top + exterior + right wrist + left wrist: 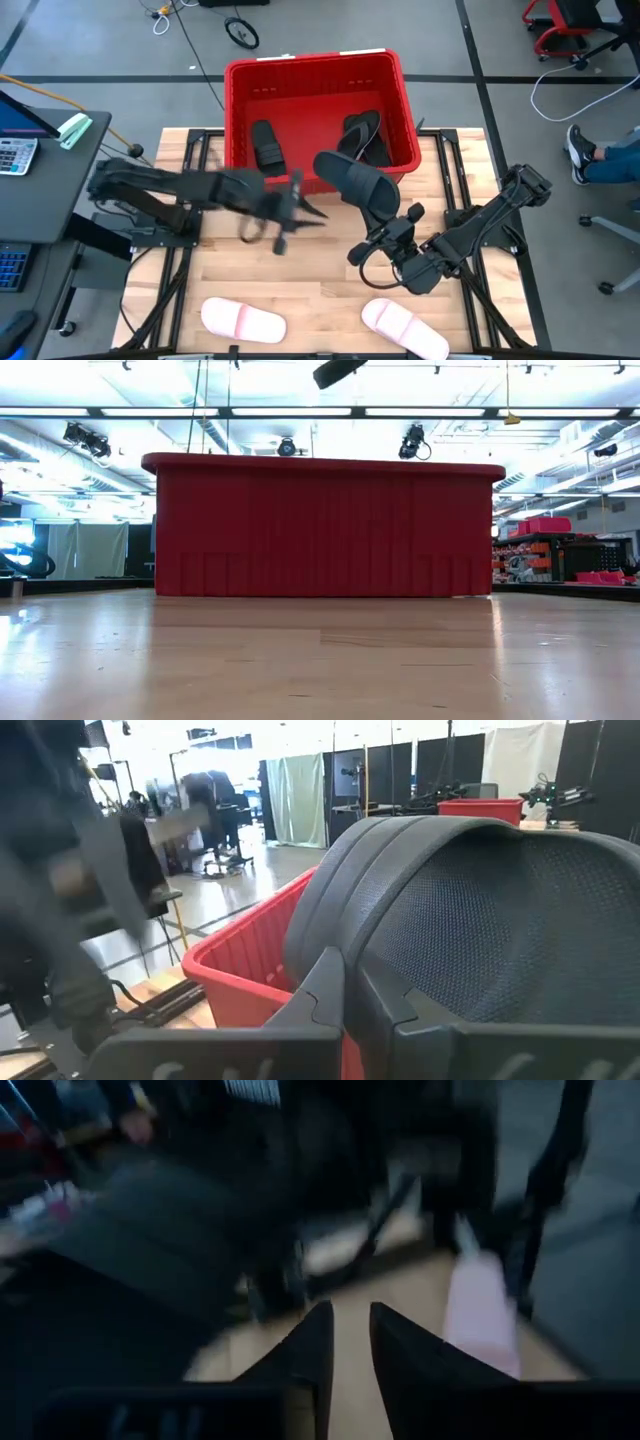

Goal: Pick and place slides into bin
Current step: Put the black slide into the red container

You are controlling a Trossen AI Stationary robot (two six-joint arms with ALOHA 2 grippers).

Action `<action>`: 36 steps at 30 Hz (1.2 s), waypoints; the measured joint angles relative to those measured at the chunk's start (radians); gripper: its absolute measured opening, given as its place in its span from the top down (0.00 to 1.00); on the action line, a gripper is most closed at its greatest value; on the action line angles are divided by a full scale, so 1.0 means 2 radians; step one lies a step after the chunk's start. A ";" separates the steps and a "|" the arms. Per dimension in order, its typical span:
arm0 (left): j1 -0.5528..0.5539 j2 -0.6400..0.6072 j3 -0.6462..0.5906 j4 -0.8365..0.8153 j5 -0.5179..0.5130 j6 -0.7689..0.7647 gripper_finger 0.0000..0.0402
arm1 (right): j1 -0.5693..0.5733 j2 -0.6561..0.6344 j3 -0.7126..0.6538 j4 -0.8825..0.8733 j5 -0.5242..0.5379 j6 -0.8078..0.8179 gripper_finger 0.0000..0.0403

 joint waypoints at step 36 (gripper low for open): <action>0.132 0.042 0.000 0.091 0.256 -0.243 0.51 | -0.002 -0.003 0.006 0.022 -0.096 -0.023 0.98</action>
